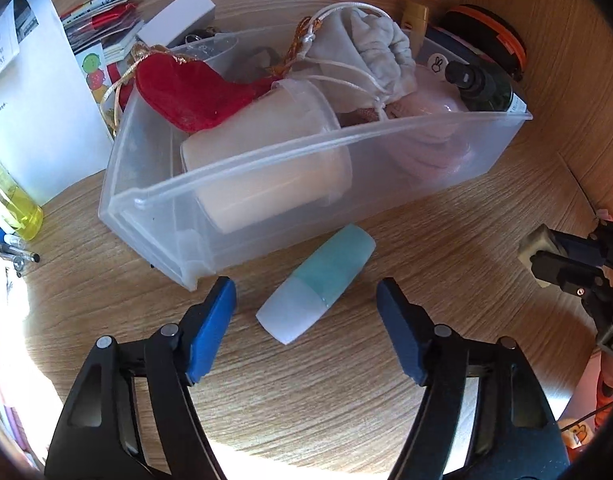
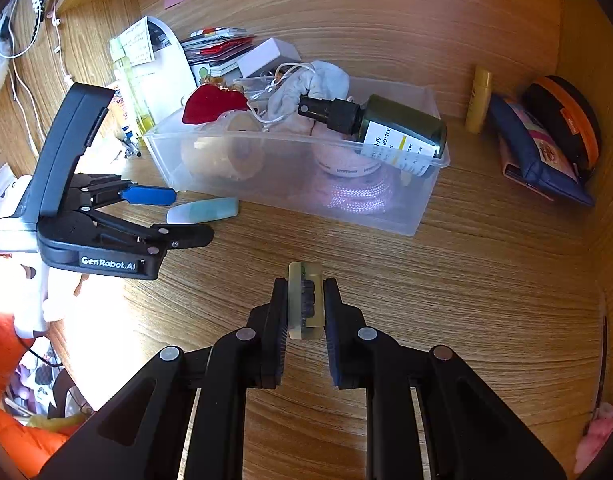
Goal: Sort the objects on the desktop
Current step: 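Place the tube in the clear box with left tool while right places the eraser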
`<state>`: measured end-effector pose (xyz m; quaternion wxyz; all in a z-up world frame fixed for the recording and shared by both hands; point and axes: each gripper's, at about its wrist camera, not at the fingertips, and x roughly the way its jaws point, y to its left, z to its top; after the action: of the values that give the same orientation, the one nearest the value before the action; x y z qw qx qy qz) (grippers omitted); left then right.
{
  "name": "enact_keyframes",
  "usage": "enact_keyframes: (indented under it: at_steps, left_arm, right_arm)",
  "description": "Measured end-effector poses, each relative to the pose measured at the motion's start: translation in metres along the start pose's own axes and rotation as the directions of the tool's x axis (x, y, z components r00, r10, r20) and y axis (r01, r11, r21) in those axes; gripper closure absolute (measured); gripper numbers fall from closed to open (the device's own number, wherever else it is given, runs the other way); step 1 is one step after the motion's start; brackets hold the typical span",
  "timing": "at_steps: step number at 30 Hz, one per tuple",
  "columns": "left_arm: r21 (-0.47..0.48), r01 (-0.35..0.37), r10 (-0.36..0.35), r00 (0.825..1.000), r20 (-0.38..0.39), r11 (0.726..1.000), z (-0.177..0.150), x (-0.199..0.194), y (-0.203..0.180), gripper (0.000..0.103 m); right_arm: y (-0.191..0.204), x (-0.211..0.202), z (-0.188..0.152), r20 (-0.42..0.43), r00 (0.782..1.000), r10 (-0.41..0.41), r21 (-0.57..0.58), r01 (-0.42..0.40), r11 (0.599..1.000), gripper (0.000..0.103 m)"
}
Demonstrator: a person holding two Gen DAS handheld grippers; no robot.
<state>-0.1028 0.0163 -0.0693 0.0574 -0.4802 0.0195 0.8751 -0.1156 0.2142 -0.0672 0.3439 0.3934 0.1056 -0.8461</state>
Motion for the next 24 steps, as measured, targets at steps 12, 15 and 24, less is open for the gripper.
enact_keyframes:
  at_steps: [12,15,24]
  left_arm:
    - [0.111,0.019,-0.022,0.999,0.03,0.994,-0.008,-0.004,-0.03,0.076]
    - [0.113,0.025,-0.029,0.999,0.033,0.993,-0.011,-0.006,-0.033,0.078]
    - [0.084,0.035,-0.047,0.988,0.144,0.996,0.004,-0.037,-0.033,0.078]
  right_arm:
    - [-0.002,0.001,0.009,0.004,1.0,0.007,0.002,-0.007,1.0,0.088]
    - [-0.001,0.001,0.012,0.015,1.0,0.01,0.008,-0.01,1.0,0.088]
    - [0.006,-0.003,0.028,0.051,0.998,0.019,0.008,-0.02,1.0,0.088]
